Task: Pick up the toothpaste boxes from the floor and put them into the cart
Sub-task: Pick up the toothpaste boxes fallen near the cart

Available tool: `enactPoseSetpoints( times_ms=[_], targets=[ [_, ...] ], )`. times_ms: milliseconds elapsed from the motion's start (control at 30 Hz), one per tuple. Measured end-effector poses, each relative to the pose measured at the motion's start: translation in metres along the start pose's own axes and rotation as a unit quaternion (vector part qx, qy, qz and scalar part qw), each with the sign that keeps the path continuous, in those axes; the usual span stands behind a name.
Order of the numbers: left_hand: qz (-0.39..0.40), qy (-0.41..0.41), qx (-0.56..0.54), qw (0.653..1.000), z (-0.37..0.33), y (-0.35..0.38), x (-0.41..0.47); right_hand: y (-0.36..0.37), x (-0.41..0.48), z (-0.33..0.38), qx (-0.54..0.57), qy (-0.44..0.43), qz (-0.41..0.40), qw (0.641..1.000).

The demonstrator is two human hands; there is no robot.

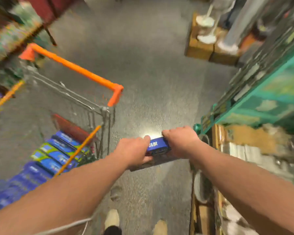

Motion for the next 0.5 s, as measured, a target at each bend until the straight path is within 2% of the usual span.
enactPoseSetpoints(
  times_ms=[200,333,500],
  targets=[
    [-0.117,-0.065,0.038,0.99,0.014,-0.115,-0.088,-0.142,-0.04,0.031,-0.04,-0.05,-0.118,0.991],
    [-0.143,-0.101,0.07,0.982,0.039,-0.144,-0.153,-0.191,-0.054,0.083,-0.068,-0.087,-0.181,0.977],
    [-0.15,-0.137,0.104,0.974,0.102,-0.16,-0.237,-0.235,-0.057,0.174,-0.074,-0.123,-0.206,0.968]
  ],
)
Point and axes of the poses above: each hand's wrist, its own x-axis towards the middle knuckle, its own y-axis out of the palm, z = x × y, the point moved 6 cm from there along x, towards the middle knuckle, and after that the axes turned 7 degrees about y, right-handed, at the moved point
